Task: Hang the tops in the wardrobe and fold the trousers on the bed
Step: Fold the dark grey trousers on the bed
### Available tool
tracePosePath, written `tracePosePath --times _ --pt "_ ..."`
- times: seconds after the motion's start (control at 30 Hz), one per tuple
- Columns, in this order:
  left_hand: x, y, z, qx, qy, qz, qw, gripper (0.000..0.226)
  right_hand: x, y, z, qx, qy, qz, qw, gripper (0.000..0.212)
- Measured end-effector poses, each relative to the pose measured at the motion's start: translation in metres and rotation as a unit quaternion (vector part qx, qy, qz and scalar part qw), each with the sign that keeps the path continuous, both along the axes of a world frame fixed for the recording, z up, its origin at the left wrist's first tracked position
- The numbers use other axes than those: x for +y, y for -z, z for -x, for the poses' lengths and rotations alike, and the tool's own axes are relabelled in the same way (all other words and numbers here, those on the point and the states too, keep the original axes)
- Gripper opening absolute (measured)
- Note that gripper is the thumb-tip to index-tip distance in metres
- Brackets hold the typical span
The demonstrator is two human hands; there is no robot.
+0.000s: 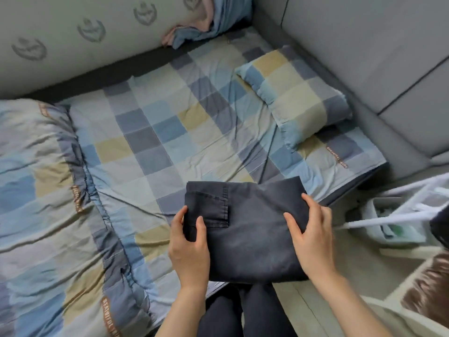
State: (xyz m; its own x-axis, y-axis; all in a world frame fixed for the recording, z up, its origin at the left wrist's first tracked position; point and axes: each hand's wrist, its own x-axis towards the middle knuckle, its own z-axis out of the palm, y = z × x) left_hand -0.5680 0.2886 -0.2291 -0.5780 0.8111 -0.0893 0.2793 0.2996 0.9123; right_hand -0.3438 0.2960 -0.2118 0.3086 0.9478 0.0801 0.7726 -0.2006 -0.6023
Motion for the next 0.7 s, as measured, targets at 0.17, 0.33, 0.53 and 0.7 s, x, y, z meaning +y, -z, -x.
tracePosePath --times 0.17,0.33,0.53,0.7 --pt "-0.023 -0.042 -0.013 0.006 0.116 -0.011 0.993 0.034 -0.071 -0.029 -0.008 -0.003 0.123 -0.043 0.992 0.056" --pt "-0.045 -0.068 -0.045 -0.013 0.214 -0.003 0.977 0.032 -0.143 -0.05 -0.025 -0.021 0.229 -0.041 0.972 0.055" --pt "-0.079 -0.092 -0.111 -0.036 0.35 -0.009 0.936 0.03 -0.228 -0.076 -0.058 -0.006 0.368 -0.044 0.929 0.051" --pt "-0.129 -0.103 -0.171 -0.046 0.442 -0.032 0.895 0.029 -0.311 -0.092 -0.086 -0.023 0.46 -0.063 0.885 0.052"
